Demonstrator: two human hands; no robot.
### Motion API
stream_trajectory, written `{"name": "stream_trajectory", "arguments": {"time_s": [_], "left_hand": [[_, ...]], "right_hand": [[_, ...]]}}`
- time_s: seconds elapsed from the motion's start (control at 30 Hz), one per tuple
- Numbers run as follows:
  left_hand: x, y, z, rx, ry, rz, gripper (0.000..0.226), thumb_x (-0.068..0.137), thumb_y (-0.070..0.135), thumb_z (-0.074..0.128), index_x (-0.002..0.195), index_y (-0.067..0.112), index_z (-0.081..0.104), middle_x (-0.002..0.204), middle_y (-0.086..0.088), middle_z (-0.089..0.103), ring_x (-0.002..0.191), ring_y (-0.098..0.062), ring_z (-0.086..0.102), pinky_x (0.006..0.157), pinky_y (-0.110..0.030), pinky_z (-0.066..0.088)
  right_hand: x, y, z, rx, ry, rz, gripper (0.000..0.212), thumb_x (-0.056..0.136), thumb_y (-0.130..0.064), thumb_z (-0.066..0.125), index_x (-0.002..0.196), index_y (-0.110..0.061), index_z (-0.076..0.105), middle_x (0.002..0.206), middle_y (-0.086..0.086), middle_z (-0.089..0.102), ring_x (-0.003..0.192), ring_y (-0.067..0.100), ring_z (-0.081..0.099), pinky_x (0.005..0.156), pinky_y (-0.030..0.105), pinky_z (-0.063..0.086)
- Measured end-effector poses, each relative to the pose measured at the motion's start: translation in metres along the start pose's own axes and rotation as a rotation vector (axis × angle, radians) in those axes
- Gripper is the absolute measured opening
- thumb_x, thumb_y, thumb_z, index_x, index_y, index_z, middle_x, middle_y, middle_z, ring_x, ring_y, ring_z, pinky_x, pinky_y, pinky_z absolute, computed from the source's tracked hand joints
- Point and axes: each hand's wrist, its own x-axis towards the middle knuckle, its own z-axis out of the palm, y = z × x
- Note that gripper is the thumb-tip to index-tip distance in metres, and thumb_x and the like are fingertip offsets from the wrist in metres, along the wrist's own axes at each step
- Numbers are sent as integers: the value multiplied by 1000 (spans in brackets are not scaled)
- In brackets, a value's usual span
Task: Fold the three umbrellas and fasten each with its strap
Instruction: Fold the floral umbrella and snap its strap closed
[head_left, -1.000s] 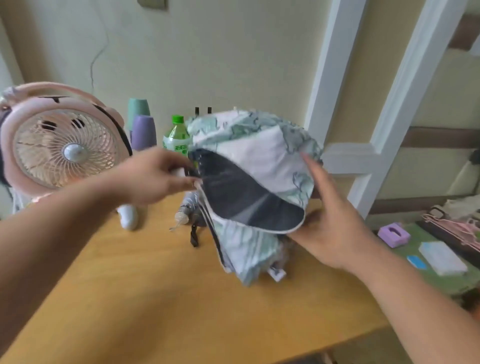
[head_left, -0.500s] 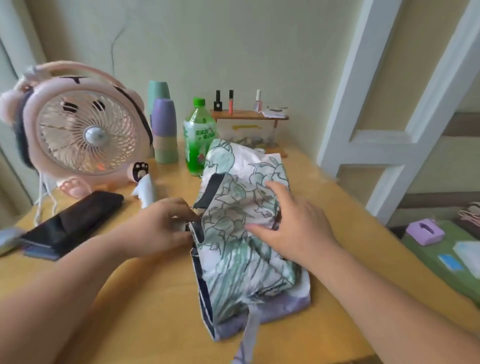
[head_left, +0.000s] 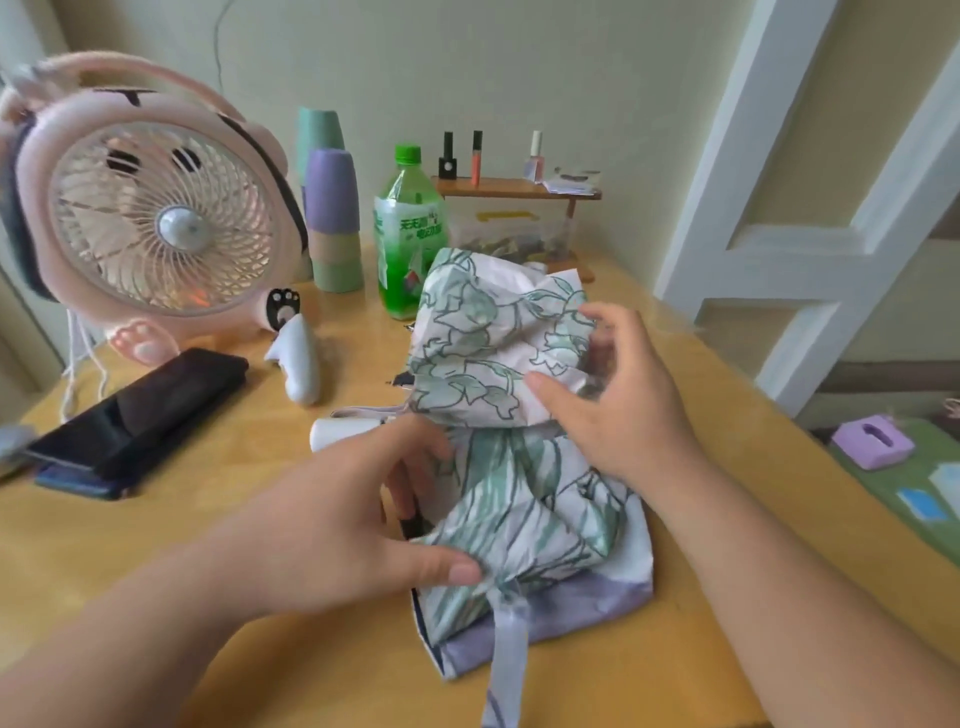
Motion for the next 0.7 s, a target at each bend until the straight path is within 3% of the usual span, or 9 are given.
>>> {"name": "stream_trajectory", "arguments": {"time_s": [0.07,0.17,0.27,0.3,0.37,0.47,0.53,0.6,0.7], "left_hand": [[-5,-2,-1,-84,41,47,61,60,72,82,106,43,54,93,19,66,82,-5,63,67,-21,51],[-3,5,0,-29,-109,118,46,63,66,86,99,45,66,86,17,68,78,-8,66,62,-19,49],[2,9,13,-46,-227,63,58,26,75,90,74,45,76,74,14,69,72,-21,73,49,-11,45],[1,5,16,-79,-198,72,57,30,70,92,78,45,76,77,15,69,68,-18,73,49,-10,45],[-6,5,14,-65,-131,87,47,53,57,95,94,48,71,91,20,68,65,-6,70,56,-17,52],[-15,18,6,-109,-141,-3,46,64,51,91,101,55,65,92,26,68,73,-2,69,69,-27,58],[-24,27,7,-133,-144,-11,43,64,60,86,101,51,67,96,22,69,82,-7,70,75,-28,58],[-38,35,15,-212,-28,3,35,67,63,81,93,42,72,95,13,72,83,-15,70,73,-35,59],[-61,43,30,-189,393,58,33,75,57,78,84,27,69,89,3,71,77,-20,67,64,-38,57]], "right_hand": [[-7,10,-13,88,105,-23,62,78,-51,83,127,-34,49,108,-5,60,99,12,58,84,22,47],[-14,11,-32,167,156,-85,40,79,-46,84,91,-18,59,82,7,62,73,19,56,65,24,46],[-37,12,-44,153,-31,-139,47,79,-53,79,65,-13,60,60,5,58,54,17,51,53,29,43],[-48,15,-45,154,-154,-121,43,77,-54,77,65,-16,63,63,2,60,57,13,55,55,29,45],[-65,22,-48,139,-422,-53,35,69,-58,79,79,-24,73,83,-10,69,80,7,66,72,25,51],[-78,27,-51,78,-587,-82,50,66,-58,86,105,-28,78,122,-21,66,121,1,59,101,19,45],[-85,25,-52,33,-582,-126,51,66,-61,86,107,-31,78,127,-26,60,127,0,54,106,19,41],[-94,23,-50,-56,-528,-173,43,68,-63,80,100,-35,78,117,-29,58,122,0,52,105,21,39],[-106,20,-42,-31,-328,-240,16,77,-44,76,83,-30,79,97,-20,62,107,5,55,94,21,41]]}}
